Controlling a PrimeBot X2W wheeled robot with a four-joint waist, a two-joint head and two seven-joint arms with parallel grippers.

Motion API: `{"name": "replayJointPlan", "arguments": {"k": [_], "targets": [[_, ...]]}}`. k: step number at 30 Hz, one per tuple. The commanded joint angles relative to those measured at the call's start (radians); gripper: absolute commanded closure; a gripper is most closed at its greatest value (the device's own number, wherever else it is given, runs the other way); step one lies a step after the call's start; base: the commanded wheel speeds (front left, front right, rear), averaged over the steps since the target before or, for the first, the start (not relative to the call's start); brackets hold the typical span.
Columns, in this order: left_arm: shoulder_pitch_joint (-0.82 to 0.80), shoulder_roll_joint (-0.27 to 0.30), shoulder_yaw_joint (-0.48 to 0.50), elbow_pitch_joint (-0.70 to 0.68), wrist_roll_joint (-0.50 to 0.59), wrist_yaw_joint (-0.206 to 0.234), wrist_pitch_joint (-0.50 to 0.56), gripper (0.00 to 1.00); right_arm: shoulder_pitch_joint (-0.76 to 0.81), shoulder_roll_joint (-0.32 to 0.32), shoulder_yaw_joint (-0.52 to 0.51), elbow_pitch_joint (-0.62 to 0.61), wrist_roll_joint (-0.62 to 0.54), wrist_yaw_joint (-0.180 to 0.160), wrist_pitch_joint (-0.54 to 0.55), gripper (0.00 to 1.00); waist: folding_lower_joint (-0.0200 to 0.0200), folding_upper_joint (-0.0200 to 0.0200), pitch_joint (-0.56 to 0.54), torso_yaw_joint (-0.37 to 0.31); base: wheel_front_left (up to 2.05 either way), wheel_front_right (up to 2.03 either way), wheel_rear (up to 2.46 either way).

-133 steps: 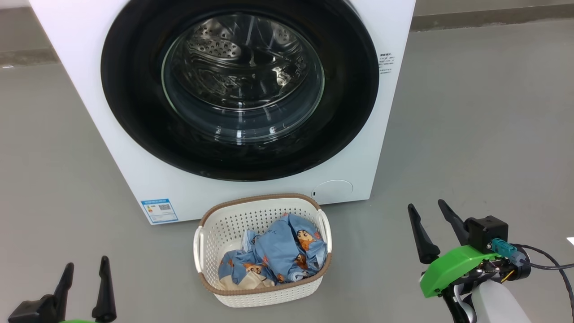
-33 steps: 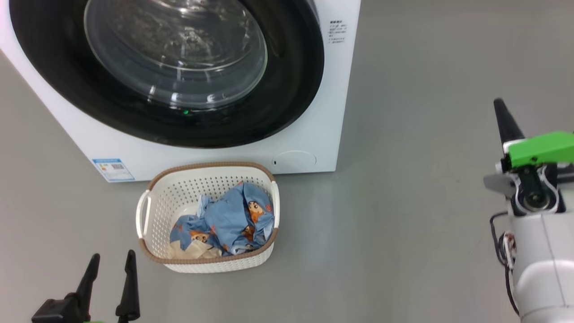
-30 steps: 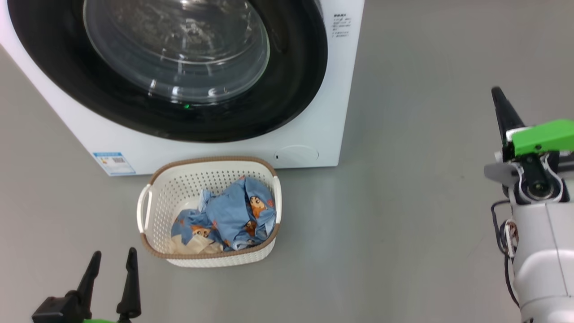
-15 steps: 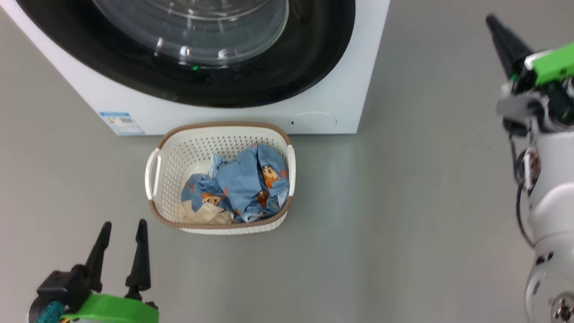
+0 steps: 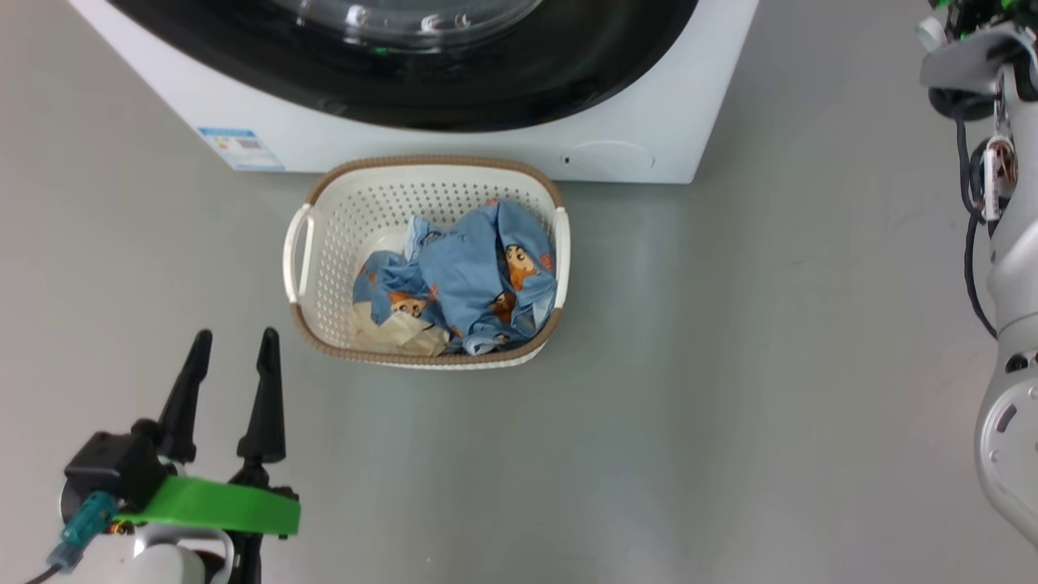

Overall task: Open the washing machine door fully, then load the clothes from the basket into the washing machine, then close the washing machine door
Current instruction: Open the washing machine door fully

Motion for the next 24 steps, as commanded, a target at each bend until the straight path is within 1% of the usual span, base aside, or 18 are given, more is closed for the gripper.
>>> {"name": "replayJointPlan", "arguments": {"k": [1,9,16,24], "targets": [[-0.025,0.021,0.030,-0.025,-0.008,-0.003,-0.009,0.00,-0.040,0.021,0.003,-0.022,-0.014,0.002,0.007,1.00,0.0000,0.0000,0.025,0.021,0.00,0.00,0.00],[-0.078,0.013,0.000,-0.030,-0.021,-0.003,-0.009,0.00,-0.135,0.032,-0.032,0.008,-0.119,0.002,0.013,1.00,0.0000,0.0000,0.071,0.062,0.00,0.00,0.00],[-0.111,0.004,-0.018,-0.039,-0.037,-0.003,-0.009,0.00,-0.225,0.056,-0.079,0.035,-0.213,0.002,0.010,1.00,0.0000,0.0000,0.127,0.090,0.00,0.00,0.00],[-0.142,-0.005,-0.039,-0.037,-0.053,-0.003,-0.009,0.00,-0.288,0.071,-0.128,0.052,-0.307,0.002,-0.002,1.00,0.0000,0.0000,0.170,0.123,0.00,0.00,0.00]]}}
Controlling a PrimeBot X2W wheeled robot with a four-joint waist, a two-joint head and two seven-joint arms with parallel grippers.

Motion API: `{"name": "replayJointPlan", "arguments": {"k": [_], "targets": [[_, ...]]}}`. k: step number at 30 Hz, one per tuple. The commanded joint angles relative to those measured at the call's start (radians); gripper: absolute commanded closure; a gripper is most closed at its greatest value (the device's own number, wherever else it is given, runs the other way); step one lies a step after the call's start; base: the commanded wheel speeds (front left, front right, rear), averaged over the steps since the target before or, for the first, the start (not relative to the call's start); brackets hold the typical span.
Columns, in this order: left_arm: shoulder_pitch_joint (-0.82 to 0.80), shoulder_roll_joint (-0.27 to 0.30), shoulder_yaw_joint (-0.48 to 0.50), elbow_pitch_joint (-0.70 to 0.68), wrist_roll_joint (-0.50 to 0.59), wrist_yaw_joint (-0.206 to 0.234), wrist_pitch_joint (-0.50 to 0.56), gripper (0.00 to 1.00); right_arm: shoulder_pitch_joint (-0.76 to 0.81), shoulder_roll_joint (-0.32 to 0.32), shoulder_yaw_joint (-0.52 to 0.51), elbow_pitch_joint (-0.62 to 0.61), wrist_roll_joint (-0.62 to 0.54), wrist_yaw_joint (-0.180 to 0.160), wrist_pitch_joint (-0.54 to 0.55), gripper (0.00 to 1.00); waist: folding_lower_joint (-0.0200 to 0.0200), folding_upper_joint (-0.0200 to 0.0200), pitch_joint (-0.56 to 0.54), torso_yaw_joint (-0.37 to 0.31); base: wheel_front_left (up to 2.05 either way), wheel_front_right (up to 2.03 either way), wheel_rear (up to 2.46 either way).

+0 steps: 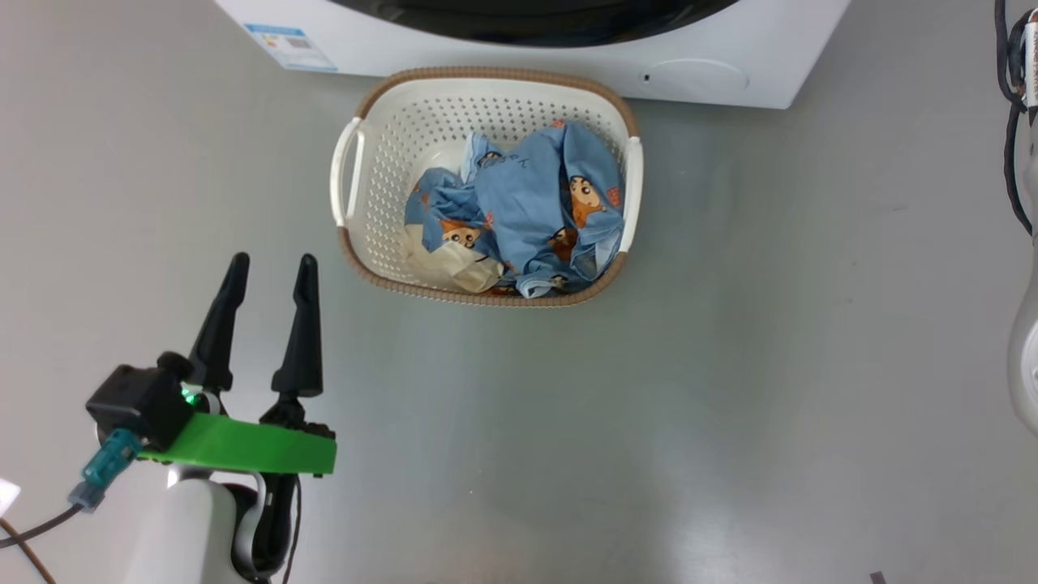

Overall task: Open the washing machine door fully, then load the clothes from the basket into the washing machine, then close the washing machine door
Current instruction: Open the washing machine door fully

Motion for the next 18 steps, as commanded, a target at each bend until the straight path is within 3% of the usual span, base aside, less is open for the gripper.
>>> {"name": "replayJointPlan", "arguments": {"k": [1,18], "targets": [[-0.016,0.026,0.028,-0.023,-0.011,-0.003,-0.009,0.00,-0.055,0.035,-0.007,-0.019,-0.022,0.002,0.001,1.00,0.0000,0.0000,0.018,0.019,0.00,0.00,0.00],[-0.030,0.014,0.019,-0.019,-0.018,-0.003,-0.009,0.00,-0.062,0.060,-0.061,-0.022,-0.106,0.002,0.038,1.00,0.0000,0.0000,0.024,0.050,0.00,0.00,0.00]]}}
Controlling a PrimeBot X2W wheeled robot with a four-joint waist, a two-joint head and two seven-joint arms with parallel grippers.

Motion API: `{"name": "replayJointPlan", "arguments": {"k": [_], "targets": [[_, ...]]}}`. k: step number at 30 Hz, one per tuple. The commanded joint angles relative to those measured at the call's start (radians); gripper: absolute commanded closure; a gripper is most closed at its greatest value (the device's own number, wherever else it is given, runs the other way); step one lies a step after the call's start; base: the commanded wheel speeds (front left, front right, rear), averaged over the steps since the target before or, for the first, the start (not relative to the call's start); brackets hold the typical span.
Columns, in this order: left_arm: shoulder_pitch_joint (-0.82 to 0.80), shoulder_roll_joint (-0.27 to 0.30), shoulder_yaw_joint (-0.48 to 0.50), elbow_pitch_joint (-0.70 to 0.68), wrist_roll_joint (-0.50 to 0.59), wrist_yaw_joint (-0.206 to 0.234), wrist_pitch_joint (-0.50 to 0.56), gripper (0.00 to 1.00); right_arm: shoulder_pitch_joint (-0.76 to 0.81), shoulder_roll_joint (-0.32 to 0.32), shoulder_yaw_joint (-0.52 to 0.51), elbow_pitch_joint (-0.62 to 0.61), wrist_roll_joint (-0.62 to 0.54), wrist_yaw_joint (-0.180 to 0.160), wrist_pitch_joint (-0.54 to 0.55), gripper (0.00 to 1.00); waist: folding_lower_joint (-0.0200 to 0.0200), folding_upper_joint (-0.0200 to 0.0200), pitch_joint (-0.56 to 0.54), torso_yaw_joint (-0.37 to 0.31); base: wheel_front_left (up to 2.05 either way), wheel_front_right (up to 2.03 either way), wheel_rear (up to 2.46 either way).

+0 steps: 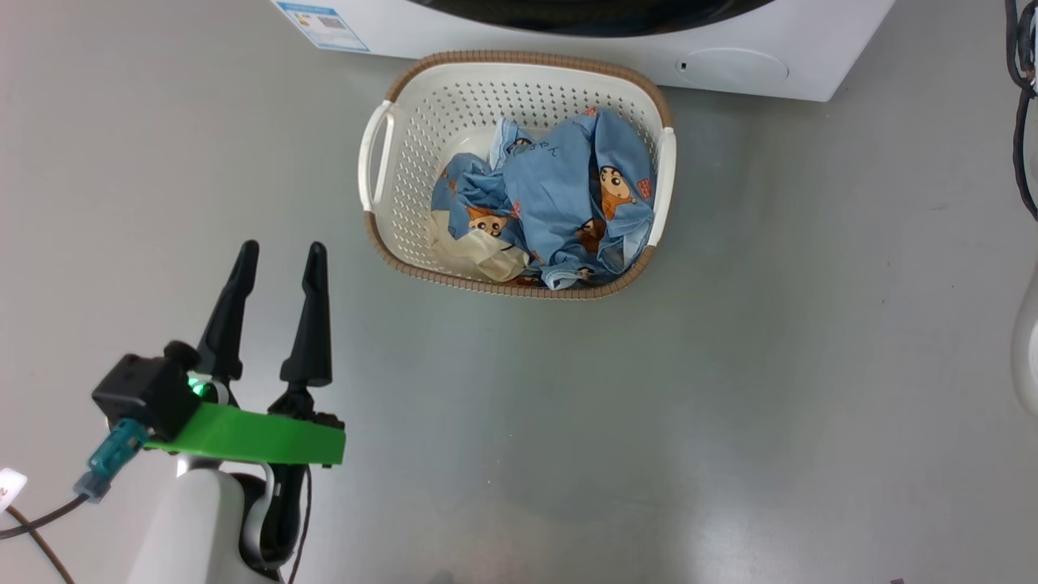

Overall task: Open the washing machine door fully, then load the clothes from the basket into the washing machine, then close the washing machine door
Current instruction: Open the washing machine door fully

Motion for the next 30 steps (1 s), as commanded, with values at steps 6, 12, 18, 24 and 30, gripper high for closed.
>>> {"name": "replayJointPlan", "arguments": {"k": [6,12,18,24,30], "targets": [[-0.001,0.024,0.041,-0.020,0.001,-0.003,-0.009,0.00,-0.005,0.050,0.023,-0.014,-0.001,0.002,0.109,1.00,0.0000,-0.0001,-0.013,-0.008,0.00,0.00,0.00],[-0.001,0.026,0.048,-0.026,0.005,-0.003,-0.009,0.00,0.040,0.050,0.071,-0.034,0.013,0.002,0.209,1.00,0.0000,-0.0001,-0.027,-0.018,0.00,0.00,0.00],[0.001,0.027,0.051,-0.030,0.009,-0.003,-0.009,0.00,0.096,0.050,0.137,-0.078,0.094,0.002,0.301,1.00,0.0000,-0.0001,-0.046,-0.027,0.00,0.00,0.00],[0.010,0.031,0.055,-0.032,0.015,-0.003,-0.009,0.00,0.169,0.050,0.223,-0.118,0.193,0.002,0.365,1.00,0.0000,-0.0001,-0.067,-0.033,0.00,0.00,0.00],[0.023,0.034,0.060,-0.037,0.024,-0.003,-0.009,0.00,0.244,0.050,0.313,-0.148,0.302,0.002,0.416,1.00,0.0000,-0.0001,-0.096,-0.036,0.00,0.00,0.00]]}}
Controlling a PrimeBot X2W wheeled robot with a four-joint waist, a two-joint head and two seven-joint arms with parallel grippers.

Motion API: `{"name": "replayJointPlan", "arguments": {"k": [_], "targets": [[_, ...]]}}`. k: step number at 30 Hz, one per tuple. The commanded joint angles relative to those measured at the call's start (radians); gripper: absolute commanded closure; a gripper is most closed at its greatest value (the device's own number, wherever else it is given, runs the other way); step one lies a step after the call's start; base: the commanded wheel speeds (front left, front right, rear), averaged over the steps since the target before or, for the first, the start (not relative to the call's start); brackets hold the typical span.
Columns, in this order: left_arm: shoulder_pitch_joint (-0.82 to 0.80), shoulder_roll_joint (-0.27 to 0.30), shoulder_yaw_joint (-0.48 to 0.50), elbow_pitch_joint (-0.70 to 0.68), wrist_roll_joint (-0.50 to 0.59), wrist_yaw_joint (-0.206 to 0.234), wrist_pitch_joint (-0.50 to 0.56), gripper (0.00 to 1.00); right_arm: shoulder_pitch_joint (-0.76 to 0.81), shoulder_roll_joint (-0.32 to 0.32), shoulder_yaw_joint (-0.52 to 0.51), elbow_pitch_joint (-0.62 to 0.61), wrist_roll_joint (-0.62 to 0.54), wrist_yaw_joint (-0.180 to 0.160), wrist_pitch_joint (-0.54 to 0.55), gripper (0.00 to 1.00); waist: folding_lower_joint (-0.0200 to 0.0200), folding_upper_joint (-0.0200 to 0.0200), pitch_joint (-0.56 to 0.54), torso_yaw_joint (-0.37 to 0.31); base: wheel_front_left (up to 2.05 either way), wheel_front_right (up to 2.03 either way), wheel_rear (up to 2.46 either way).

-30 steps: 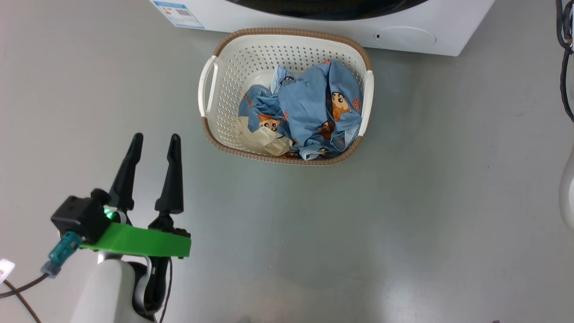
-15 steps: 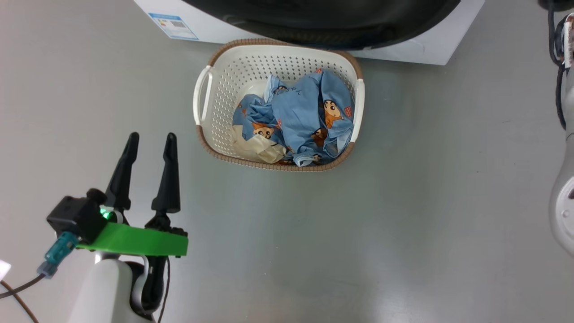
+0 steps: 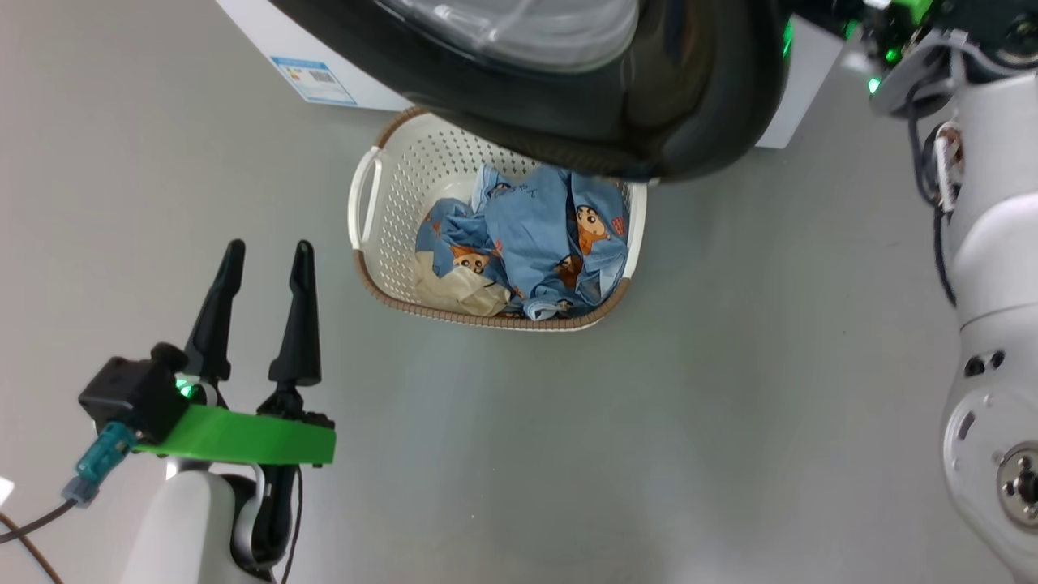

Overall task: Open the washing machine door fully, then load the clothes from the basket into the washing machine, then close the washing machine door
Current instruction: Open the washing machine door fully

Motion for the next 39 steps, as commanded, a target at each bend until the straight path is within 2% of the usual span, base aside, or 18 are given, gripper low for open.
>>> {"name": "replayJointPlan", "arguments": {"k": [1,10,11,19,28,34,39], "targets": [[0.021,0.033,0.039,-0.028,0.016,-0.003,-0.009,0.00,0.014,0.039,0.037,-0.032,0.037,0.002,0.025,1.00,0.0000,0.0000,-0.015,-0.002,0.00,0.00,0.00],[0.038,0.038,0.044,-0.030,0.030,-0.003,-0.009,0.00,0.161,0.039,0.254,-0.092,0.276,0.002,0.092,1.00,0.0000,0.0000,-0.061,-0.008,0.00,0.00,0.00],[0.038,0.038,0.044,-0.030,0.030,-0.003,-0.009,0.00,0.161,0.039,0.254,-0.092,0.276,0.002,0.092,1.00,0.0000,0.0000,-0.061,-0.008,0.00,0.00,0.00],[0.053,0.040,0.052,-0.031,0.040,-0.003,-0.009,0.00,0.293,0.039,0.480,-0.173,0.477,0.002,0.079,1.00,0.0000,0.0000,-0.096,-0.008,0.00,0.00,0.00],[0.076,0.042,0.082,-0.030,0.049,-0.003,-0.009,0.00,0.381,0.039,0.699,-0.221,0.715,0.002,-0.026,1.00,0.0000,0.0000,-0.129,-0.018,0.00,0.00,0.00],[0.078,0.040,0.098,-0.029,0.056,-0.003,-0.009,0.00,0.397,0.039,0.887,-0.216,0.892,0.002,-0.126,1.00,0.0000,0.0000,-0.140,-0.024,0.00,0.00,0.00],[0.076,0.040,0.103,-0.029,0.057,-0.003,-0.009,0.00,0.396,0.039,0.998,-0.219,1.000,0.002,-0.187,1.00,0.0000,0.0000,-0.140,-0.021,0.00,0.00,0.00]]}}
